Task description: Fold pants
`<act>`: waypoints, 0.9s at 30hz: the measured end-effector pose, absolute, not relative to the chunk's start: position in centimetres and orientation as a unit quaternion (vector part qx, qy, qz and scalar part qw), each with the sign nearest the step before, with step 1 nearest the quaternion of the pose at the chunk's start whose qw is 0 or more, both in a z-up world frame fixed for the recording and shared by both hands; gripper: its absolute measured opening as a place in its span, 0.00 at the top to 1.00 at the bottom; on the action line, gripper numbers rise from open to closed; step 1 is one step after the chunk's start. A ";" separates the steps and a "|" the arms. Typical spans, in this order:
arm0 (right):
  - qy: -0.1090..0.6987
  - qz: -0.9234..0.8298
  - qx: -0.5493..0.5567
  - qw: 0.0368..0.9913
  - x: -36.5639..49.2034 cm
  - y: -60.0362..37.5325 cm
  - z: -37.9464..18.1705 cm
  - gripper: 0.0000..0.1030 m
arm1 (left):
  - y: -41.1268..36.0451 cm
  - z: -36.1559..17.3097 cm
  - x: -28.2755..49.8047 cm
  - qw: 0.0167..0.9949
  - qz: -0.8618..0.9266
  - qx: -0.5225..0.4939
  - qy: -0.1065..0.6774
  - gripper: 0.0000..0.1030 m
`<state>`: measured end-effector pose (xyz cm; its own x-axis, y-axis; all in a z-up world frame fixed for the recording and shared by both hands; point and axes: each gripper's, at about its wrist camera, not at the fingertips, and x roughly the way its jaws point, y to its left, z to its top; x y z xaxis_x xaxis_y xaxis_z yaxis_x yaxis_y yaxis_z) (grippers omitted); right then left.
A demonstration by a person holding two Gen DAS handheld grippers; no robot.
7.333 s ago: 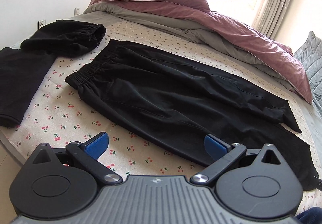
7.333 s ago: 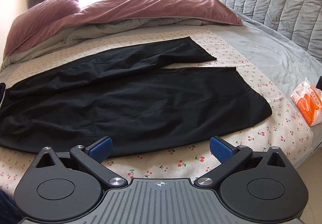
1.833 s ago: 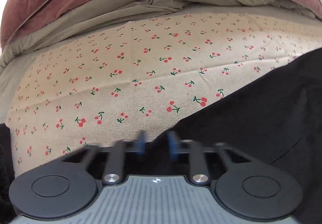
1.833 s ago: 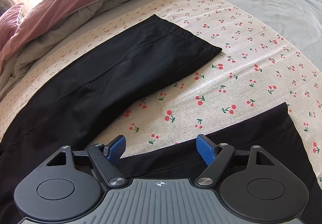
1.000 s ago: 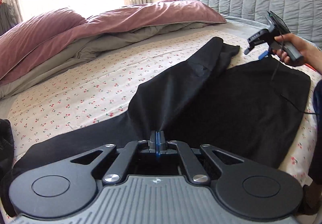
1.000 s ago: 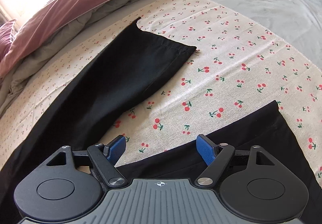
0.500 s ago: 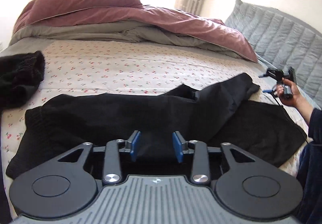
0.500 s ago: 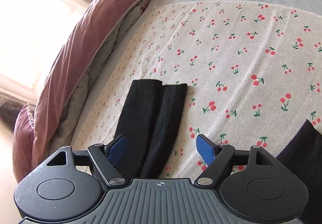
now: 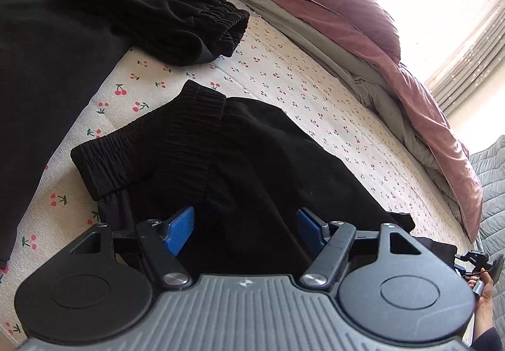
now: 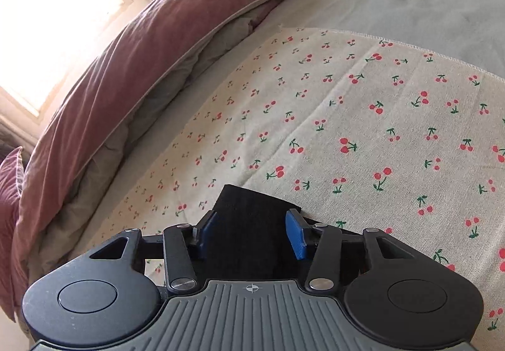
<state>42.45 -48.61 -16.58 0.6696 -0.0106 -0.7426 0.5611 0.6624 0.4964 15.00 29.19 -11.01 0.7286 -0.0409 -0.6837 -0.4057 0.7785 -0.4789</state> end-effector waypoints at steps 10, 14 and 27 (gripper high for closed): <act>0.292 -0.139 0.340 0.883 39.2 -44.6 -9.8 0.98 | 30.0 -12.5 15.2 0.868 0.122 -0.379 0.298 0.41; 0.270 -0.124 0.333 0.895 36.0 -43.4 -6.7 0.98 | 30.3 -13.3 15.8 0.855 0.128 -0.402 0.302 1.00; 0.333 -0.114 0.400 0.846 25.9 -48.9 -6.2 0.90 | 31.1 -7.9 12.2 0.877 0.084 -0.396 0.259 1.00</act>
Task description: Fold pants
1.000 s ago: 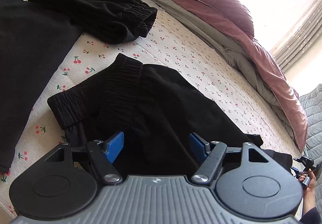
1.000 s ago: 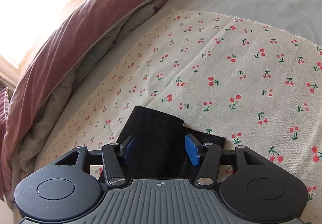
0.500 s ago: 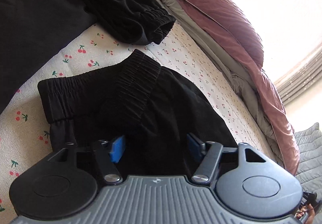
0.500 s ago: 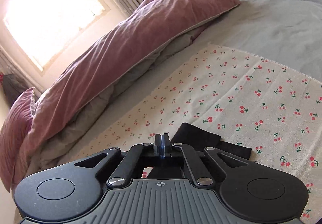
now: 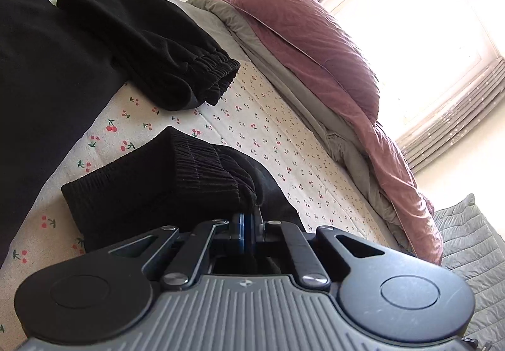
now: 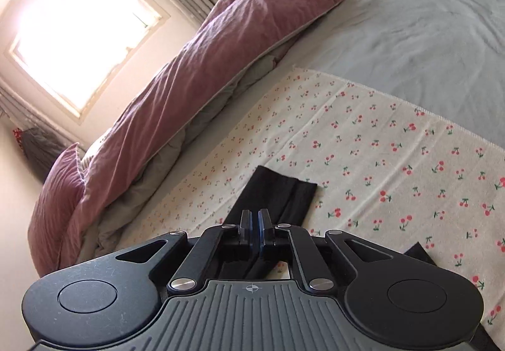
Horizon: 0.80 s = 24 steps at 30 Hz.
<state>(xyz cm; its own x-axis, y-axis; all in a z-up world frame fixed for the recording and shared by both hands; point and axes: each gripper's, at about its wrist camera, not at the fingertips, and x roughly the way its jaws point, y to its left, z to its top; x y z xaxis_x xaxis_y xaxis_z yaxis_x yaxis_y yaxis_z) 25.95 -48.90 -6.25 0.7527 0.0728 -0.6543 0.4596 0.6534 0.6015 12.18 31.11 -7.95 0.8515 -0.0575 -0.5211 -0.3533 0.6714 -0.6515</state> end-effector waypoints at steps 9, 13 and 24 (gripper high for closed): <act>0.340 -0.130 0.422 0.831 31.3 -47.8 -10.6 0.33 | 32.2 -9.5 10.6 0.874 0.092 -0.394 0.269 1.00; 0.338 -0.132 0.378 0.852 35.6 -47.0 -12.1 0.35 | 31.9 -10.0 11.0 0.878 0.096 -0.380 0.274 1.00; 0.401 -0.173 0.381 0.815 39.3 -48.0 -16.2 0.76 | 31.7 -11.5 11.4 0.881 0.106 -0.364 0.283 1.00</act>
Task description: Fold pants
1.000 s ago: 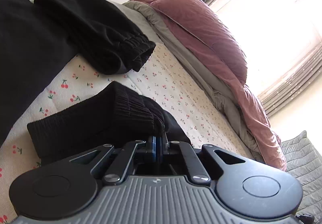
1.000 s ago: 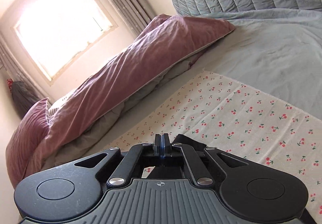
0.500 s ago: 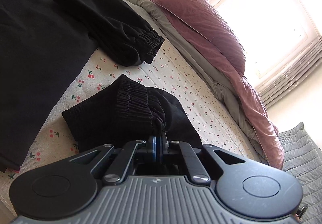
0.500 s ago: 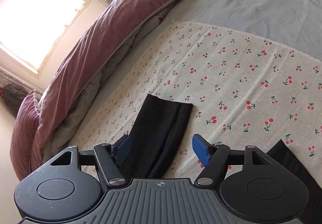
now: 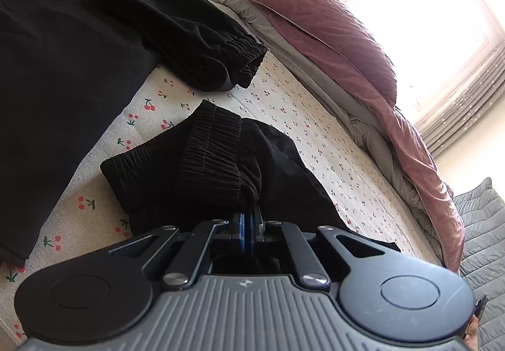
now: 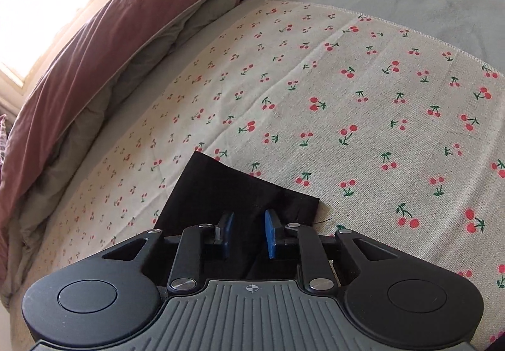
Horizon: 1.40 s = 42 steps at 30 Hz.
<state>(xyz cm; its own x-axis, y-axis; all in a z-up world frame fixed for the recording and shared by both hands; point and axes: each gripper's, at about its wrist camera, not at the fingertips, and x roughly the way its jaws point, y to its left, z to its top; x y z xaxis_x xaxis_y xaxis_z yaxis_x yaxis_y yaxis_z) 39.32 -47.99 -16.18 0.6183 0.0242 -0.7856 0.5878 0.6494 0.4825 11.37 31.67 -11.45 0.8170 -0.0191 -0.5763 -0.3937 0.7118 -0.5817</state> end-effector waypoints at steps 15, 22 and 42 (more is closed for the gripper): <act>0.373 -0.188 0.350 0.839 40.2 -46.9 -16.6 0.99 | 31.4 -10.8 12.6 0.887 0.112 -0.348 0.281 1.00; 0.238 -0.129 0.431 0.861 35.6 -47.4 -9.1 0.99 | 32.2 -8.5 13.9 0.890 0.096 -0.365 0.256 1.00; 0.393 -0.198 0.372 0.817 4.0 -50.3 -10.9 0.99 | 34.7 -11.9 9.8 0.882 0.083 -0.337 0.320 1.00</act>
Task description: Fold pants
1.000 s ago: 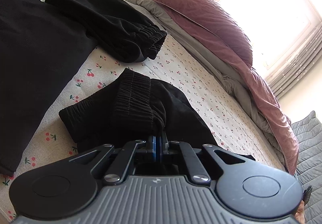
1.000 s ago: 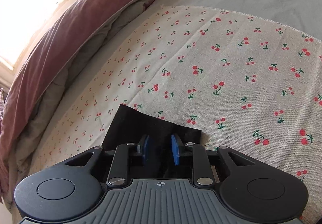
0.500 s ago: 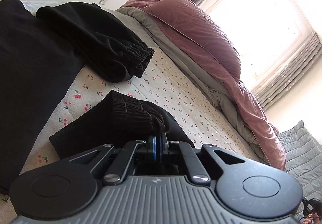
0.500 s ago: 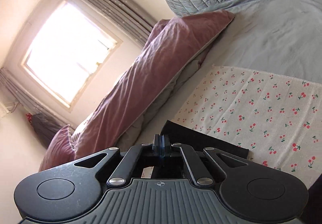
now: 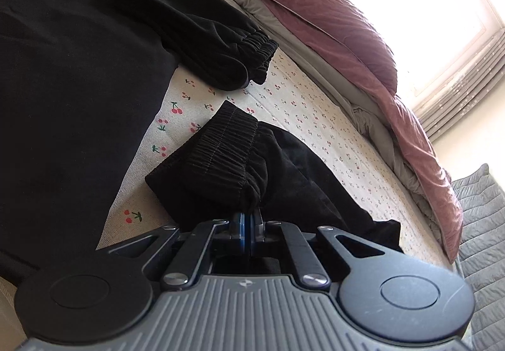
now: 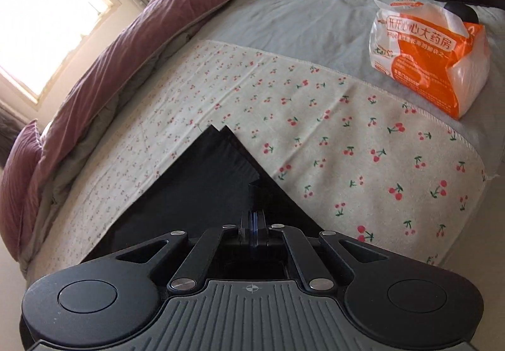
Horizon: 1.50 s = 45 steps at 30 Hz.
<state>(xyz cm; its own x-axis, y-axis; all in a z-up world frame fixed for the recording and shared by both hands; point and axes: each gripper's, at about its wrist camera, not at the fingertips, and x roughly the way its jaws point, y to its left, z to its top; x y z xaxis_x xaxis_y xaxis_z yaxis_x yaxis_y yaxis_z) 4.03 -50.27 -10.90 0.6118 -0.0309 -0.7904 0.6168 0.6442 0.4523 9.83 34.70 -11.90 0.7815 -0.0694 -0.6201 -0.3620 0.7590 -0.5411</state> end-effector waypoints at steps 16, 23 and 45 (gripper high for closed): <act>0.410 -0.192 0.354 0.818 2.3 -49.7 -14.2 0.99 | 32.5 -12.5 9.0 0.909 0.089 -0.231 0.336 1.00; 0.410 -0.217 0.338 0.819 3.1 -49.6 -11.9 0.91 | 35.0 -10.9 7.0 0.894 0.087 -0.322 0.299 0.62; 0.512 0.188 -0.079 0.834 10.8 -13.8 -13.3 0.66 | 32.6 -11.2 8.5 0.901 0.141 -0.204 0.355 0.51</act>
<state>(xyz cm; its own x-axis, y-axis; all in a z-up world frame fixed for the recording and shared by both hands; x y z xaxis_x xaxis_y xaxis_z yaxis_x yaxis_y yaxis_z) 10.80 -13.75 -13.33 0.4052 0.2326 -0.8841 -0.3947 0.9168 0.0604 8.54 32.62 -11.22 0.7082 0.1094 -0.6975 -0.3987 0.8773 -0.2672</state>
